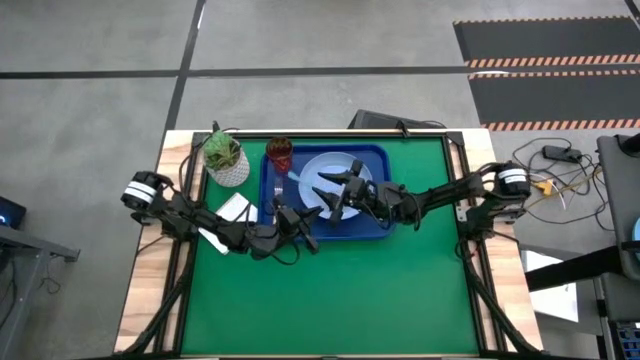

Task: Pick and place plate/cup/fork/spoon on tray
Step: Put the blue spoon on the tray to the right of the orange fork

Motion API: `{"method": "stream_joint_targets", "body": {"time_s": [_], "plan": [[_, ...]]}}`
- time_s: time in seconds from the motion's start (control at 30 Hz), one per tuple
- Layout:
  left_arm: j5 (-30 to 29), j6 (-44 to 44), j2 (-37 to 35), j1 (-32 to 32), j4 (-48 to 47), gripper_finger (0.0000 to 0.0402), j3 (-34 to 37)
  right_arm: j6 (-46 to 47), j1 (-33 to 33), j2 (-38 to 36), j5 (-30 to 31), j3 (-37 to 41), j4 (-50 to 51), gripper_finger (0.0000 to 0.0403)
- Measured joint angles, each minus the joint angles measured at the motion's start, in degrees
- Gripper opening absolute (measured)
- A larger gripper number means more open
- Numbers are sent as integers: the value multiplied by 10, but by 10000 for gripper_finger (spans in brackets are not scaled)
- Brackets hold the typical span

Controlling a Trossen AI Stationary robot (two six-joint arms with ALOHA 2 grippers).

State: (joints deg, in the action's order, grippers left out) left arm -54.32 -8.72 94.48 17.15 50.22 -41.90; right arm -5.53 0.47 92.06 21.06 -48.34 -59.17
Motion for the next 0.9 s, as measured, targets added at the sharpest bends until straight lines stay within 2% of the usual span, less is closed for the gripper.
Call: {"method": "stream_joint_targets", "body": {"time_s": [0.23,0.43,0.6,0.7,0.8,0.9], "plan": [[0,-15,0,6,-35,0,1,-11,0,-89,0,0,162,196],[1,-15,0,17,-54,0,1,-1,0,-182,0,0,396,196],[1,-16,0,18,-76,0,1,50,0,-227,0,1,574,196],[1,-16,0,17,-77,0,1,78,0,-229,0,10,621,196],[3,-16,-2,20,-77,0,-1,94,-1,-216,0,20,619,196],[29,-16,-11,25,-76,0,-1,125,-10,-193,-1,20,614,194]]}}
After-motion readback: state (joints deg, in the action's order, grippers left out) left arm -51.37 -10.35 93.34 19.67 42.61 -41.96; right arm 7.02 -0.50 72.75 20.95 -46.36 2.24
